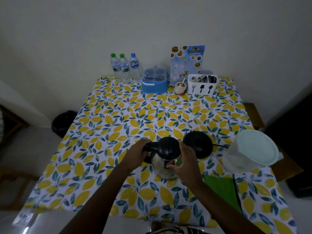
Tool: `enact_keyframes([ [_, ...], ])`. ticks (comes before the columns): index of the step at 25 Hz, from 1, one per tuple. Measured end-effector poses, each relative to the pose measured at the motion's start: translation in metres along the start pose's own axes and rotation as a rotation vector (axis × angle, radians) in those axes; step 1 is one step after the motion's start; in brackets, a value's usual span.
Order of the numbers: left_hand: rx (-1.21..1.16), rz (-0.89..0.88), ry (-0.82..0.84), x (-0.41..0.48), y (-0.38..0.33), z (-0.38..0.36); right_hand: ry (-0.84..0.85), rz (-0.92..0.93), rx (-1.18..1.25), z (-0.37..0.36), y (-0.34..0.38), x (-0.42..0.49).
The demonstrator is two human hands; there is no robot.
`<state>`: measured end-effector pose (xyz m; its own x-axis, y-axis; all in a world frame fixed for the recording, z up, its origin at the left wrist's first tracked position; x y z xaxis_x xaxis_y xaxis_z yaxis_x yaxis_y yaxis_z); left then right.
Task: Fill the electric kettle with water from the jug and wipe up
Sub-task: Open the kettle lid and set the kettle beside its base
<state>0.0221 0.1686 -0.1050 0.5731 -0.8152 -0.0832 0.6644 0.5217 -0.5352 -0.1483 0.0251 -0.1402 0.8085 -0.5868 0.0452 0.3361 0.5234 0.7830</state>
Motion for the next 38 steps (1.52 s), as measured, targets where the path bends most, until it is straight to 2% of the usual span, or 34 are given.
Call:
enact_keyframes([
  [3, 0.057, -0.002, 0.062, 0.010, -0.033, -0.007, 0.059, 0.067, -0.141, 0.000, -0.014, -0.009],
  [7, 0.375, 0.021, -0.042, 0.015, -0.064, -0.025, 0.116, 0.092, -0.295, 0.007, -0.026, -0.017],
  [11, 0.385, -0.029, -0.096, 0.016, -0.067, -0.025, 0.095, 0.086, -0.312, 0.007, -0.023, -0.017],
  [12, 0.324, -0.052, -0.133, 0.015, -0.069, -0.022, 0.084, 0.081, -0.308, 0.007, -0.022, -0.017],
  [14, 0.047, -0.031, -0.198, 0.009, -0.072, -0.013, 0.049, 0.093, -0.328, 0.008, -0.019, -0.018],
  [19, -0.628, 0.199, -0.229, -0.020, -0.057, 0.004, 0.075, 0.205, -0.212, 0.001, -0.013, -0.027],
  [21, -0.726, 0.221, -0.265, -0.029, -0.052, 0.010, 0.061, 0.200, -0.204, -0.001, -0.014, -0.028],
  [26, -0.463, 0.346, -0.389, -0.039, -0.034, 0.016, 0.043, 0.146, -0.248, -0.002, -0.012, -0.031],
  [28, -0.323, 0.332, -0.457, -0.040, -0.027, 0.019, 0.032, 0.133, -0.251, -0.003, -0.011, -0.034],
  [30, 0.059, 0.214, -0.510, -0.037, -0.028, 0.022, 0.013, 0.130, -0.248, 0.000, -0.011, -0.041],
  [32, 0.388, 0.012, -0.527, -0.033, -0.044, 0.018, -0.030, 0.117, -0.209, 0.007, -0.013, -0.051],
  [35, 0.444, -0.285, -0.369, -0.024, -0.088, -0.006, -0.127, 0.080, -0.154, 0.030, -0.024, -0.067],
  [38, 0.428, -0.437, -0.172, -0.010, -0.128, -0.043, -0.272, 0.025, -0.175, 0.069, -0.043, -0.081],
])
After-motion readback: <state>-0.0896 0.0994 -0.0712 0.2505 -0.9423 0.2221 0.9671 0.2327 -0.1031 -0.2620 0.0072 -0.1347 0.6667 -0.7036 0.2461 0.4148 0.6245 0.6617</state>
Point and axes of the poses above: each hand's wrist, its own x-axis towards the middle knuckle, its own z-axis out of the back of the hand, y = z × x, the point moved 3 cm from there along x, towards the middle knuckle, and after that the axes turned 13 degrees about x, right-handed, at the moved point
